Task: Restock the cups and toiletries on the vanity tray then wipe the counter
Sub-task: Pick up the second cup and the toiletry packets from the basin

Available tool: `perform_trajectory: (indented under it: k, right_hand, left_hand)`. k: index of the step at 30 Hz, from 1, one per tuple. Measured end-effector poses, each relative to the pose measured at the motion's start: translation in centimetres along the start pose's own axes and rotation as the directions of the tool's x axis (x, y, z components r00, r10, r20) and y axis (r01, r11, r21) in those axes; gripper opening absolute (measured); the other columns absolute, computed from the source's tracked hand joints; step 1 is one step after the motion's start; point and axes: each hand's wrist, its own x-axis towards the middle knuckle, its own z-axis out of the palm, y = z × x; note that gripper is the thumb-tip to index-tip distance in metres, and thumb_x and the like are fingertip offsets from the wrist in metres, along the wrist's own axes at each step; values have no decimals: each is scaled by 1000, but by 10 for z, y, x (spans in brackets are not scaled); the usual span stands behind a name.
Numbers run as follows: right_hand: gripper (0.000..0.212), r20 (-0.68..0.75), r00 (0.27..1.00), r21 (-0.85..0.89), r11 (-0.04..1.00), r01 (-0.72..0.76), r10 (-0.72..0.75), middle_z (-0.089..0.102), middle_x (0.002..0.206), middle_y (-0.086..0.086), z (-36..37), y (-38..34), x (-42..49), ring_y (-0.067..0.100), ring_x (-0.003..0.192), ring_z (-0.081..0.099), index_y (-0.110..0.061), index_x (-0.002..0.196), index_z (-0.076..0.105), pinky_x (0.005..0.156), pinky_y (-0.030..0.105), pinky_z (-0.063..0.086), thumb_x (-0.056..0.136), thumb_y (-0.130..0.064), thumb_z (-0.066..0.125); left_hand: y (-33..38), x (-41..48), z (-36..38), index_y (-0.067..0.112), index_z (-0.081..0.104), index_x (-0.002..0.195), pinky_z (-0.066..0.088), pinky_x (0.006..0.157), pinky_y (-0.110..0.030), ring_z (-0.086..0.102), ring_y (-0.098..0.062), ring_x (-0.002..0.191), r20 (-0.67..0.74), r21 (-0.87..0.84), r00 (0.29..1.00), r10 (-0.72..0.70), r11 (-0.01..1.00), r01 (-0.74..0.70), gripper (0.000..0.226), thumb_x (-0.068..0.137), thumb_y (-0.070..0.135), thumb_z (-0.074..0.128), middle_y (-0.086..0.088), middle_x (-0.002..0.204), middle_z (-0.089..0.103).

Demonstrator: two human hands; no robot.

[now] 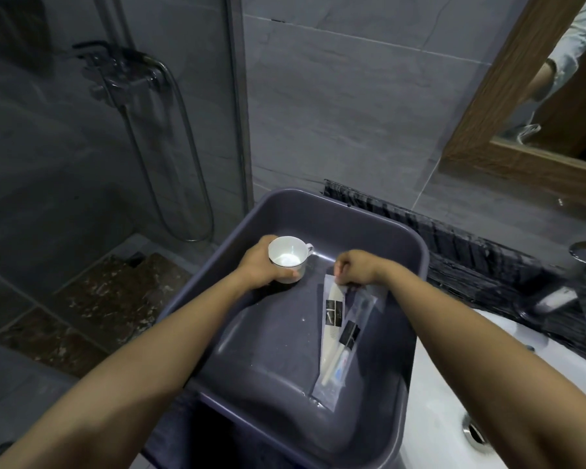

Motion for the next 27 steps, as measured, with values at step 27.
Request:
perform_trajectory:
  k: [27]
  right_hand:
    - [5,-123,977,199,960,198,-176,63,70,1,-62,-22,-63,8,61,57,-7,87,69,59,15,51,88,-6,64]
  left_hand:
    - [38,-36,-25,20,53,117,49,95,-37,58,-18,109,-54,-84,988,141,986,-146,71,54,27,86,1,118,61]
